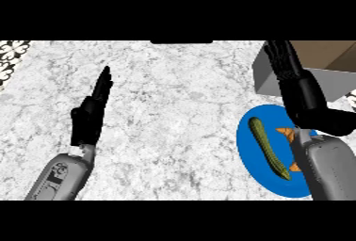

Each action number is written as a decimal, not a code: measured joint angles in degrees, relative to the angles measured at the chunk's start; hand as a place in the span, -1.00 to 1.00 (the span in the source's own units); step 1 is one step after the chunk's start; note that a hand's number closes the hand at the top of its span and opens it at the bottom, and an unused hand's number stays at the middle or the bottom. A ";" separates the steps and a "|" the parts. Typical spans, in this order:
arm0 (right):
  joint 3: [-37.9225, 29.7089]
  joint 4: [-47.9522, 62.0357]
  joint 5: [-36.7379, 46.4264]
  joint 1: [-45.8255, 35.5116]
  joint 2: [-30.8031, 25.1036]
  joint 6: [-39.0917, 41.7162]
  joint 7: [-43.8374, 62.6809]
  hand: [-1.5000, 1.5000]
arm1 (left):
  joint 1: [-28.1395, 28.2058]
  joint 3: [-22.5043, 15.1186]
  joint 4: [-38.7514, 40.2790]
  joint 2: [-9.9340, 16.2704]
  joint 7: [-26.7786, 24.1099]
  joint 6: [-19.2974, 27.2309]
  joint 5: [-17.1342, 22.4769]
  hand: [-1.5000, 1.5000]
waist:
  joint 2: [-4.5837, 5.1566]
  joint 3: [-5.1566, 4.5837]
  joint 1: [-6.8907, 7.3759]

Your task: Pick the squash from the plate and place it in the cardboard box

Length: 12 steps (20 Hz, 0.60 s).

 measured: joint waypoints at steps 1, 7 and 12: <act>-1.14 -0.19 -0.82 -0.63 -0.66 0.88 0.60 -1.00 | 0.11 -0.03 -0.17 0.03 -0.41 -0.55 -0.39 0.00 | 0.01 0.08 0.17; -12.19 -0.76 -11.02 1.98 -14.41 15.83 -1.29 -1.00 | 0.83 0.25 -2.74 6.82 -4.67 -8.37 -0.28 0.00 | -0.09 0.34 -0.57; -17.65 9.20 -8.82 7.98 -23.94 27.81 -14.34 -1.00 | 2.18 -0.01 -4.18 9.74 -7.65 -14.49 1.52 0.00 | 0.34 0.48 0.41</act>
